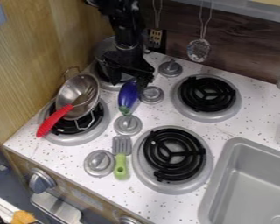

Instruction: Take the eggplant and put it between the two right burners

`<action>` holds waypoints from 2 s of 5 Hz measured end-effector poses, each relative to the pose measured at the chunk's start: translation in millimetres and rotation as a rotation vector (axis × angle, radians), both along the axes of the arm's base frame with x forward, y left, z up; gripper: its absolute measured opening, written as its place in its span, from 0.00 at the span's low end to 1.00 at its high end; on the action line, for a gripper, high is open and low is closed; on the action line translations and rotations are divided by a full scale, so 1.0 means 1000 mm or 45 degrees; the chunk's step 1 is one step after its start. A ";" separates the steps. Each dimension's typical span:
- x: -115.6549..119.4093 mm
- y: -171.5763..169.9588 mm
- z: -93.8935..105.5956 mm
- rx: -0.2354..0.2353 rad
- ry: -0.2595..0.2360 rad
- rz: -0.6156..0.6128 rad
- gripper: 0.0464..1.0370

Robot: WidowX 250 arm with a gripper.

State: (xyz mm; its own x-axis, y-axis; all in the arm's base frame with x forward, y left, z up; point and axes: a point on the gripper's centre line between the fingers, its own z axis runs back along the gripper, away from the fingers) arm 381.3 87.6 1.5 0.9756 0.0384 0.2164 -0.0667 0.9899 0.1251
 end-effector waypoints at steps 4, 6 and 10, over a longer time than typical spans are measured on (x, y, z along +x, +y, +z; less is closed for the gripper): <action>0.005 0.004 -0.036 -0.100 -0.008 0.031 0.96; 0.007 0.006 -0.036 -0.124 -0.012 0.098 0.73; -0.009 -0.041 0.007 -0.152 0.078 0.327 0.73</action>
